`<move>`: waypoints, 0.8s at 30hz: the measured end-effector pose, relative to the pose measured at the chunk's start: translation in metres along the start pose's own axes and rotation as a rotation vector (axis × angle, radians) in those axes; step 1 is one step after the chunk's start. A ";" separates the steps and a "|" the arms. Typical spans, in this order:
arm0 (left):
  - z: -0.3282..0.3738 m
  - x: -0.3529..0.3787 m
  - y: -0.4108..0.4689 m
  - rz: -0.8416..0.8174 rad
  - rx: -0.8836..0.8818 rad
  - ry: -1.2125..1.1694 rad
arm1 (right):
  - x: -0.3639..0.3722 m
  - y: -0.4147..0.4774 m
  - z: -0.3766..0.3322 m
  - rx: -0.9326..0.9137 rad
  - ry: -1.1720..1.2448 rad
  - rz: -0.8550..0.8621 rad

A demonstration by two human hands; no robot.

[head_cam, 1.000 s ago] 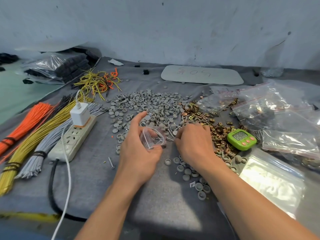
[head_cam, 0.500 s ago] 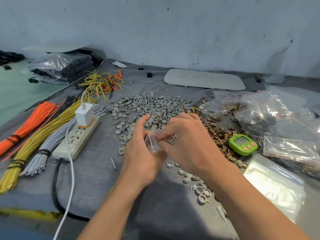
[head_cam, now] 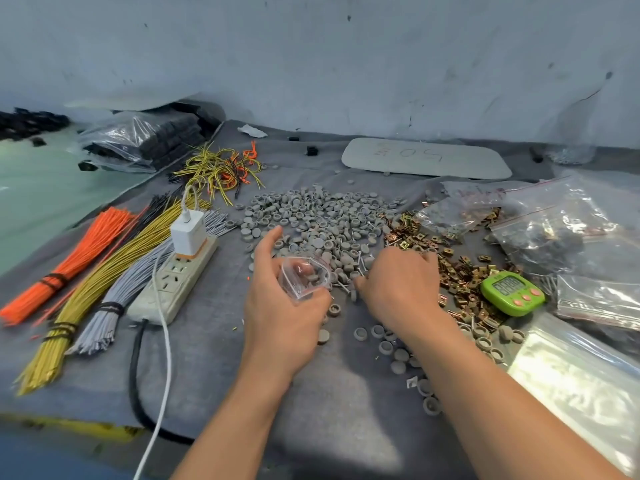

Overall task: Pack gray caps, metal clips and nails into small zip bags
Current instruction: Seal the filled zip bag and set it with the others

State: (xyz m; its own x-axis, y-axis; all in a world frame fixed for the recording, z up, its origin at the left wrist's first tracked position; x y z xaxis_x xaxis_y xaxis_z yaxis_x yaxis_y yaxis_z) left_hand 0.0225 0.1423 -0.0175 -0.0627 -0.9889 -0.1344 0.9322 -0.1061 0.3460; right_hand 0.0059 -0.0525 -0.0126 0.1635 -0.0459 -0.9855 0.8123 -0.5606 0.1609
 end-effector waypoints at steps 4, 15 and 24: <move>0.001 -0.005 0.000 0.015 -0.012 -0.068 | 0.003 0.001 -0.008 0.024 -0.005 0.042; 0.013 -0.025 -0.005 0.122 0.068 -0.046 | -0.016 -0.006 0.003 0.093 0.064 -0.005; 0.021 0.000 -0.008 -0.032 0.104 0.134 | -0.095 -0.073 -0.033 -0.577 0.364 0.123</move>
State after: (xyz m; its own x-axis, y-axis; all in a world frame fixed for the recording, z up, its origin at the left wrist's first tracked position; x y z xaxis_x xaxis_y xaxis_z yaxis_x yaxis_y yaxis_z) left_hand 0.0070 0.1413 -0.0004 -0.0374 -0.9628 -0.2677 0.8883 -0.1547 0.4324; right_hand -0.0504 0.0198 0.0713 0.3689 0.2564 -0.8934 0.9272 -0.0354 0.3728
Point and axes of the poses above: each hand's wrist, its own y-axis towards the middle knuckle, its own x-axis out of the palm, z = x × y, the point moved 8 cm from there along y, towards the middle knuckle, and after that the axes turned 6 degrees about -y, right-handed, at the moved point
